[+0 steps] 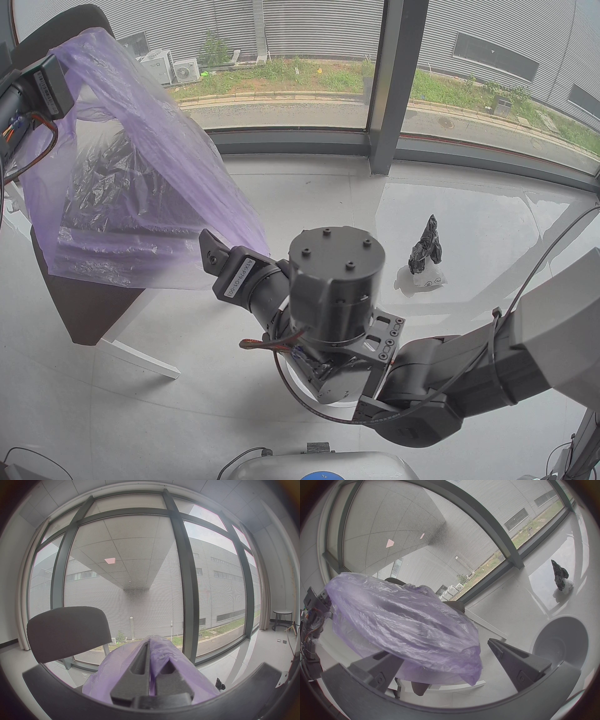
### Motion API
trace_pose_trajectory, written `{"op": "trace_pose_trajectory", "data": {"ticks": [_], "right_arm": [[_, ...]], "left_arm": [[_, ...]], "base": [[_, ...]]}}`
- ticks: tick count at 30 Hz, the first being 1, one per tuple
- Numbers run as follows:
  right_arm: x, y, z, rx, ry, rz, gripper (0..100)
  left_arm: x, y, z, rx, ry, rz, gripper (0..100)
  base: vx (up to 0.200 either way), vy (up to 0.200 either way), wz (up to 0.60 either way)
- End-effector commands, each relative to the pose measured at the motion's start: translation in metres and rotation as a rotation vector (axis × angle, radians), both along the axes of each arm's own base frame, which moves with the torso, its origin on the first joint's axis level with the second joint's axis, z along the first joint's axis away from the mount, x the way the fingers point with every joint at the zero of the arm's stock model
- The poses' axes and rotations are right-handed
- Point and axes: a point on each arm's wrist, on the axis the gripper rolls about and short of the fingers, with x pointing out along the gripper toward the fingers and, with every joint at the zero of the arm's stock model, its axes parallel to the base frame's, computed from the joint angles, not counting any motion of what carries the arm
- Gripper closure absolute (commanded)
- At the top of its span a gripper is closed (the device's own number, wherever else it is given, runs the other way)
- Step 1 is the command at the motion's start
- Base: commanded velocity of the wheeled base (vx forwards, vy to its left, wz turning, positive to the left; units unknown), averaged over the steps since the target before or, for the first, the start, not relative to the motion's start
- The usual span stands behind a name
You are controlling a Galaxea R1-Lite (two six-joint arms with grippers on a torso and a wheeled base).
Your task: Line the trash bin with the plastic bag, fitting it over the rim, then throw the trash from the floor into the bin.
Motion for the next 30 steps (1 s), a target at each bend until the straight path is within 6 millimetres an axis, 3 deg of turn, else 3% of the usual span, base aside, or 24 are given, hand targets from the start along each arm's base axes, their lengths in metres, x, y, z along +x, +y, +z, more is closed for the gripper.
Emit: {"op": "trace_pose_trajectory", "data": {"ticks": [1, 10, 11, 30], "right_arm": [[0.003, 0.005, -0.005, -0.007, 0.004, 0.003, 0], [0.006, 0.006, -0.008, -0.013, 0.004, -0.001, 0], [0.007, 0.005, -0.007, -0.01, 0.003, -0.003, 100], [0.013, -0.008, 0.0, -0.022, -0.01, -0.034, 100]], "left_arm": [[-0.001, 0.0, 0.0, -0.001, -0.002, -0.001, 100], [-0.002, 0.001, 0.001, -0.001, -0.006, -0.001, 100], [-0.002, 0.001, 0.001, -0.001, -0.006, 0.001, 100], [-0.002, 0.001, -0.004, 0.006, 0.009, 0.002, 100]], "base": [[0.0, 0.0, 0.0], [0.0, 0.0, 0.0], [0.0, 0.0, 0.0], [0.0, 0.0, 0.0]]}}
